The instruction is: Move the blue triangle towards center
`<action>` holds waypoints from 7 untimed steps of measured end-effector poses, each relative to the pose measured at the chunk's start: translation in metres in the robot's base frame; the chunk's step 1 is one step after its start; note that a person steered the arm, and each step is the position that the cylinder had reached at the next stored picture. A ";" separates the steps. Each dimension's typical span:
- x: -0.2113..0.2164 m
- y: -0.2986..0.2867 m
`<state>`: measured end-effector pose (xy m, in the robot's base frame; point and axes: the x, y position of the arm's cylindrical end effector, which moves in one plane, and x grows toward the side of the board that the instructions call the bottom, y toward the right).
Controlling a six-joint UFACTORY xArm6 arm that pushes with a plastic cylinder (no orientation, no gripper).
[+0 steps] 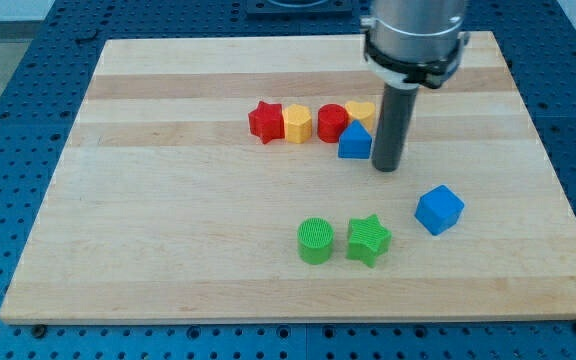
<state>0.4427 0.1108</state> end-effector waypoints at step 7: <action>-0.023 0.023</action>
<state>0.4198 0.1337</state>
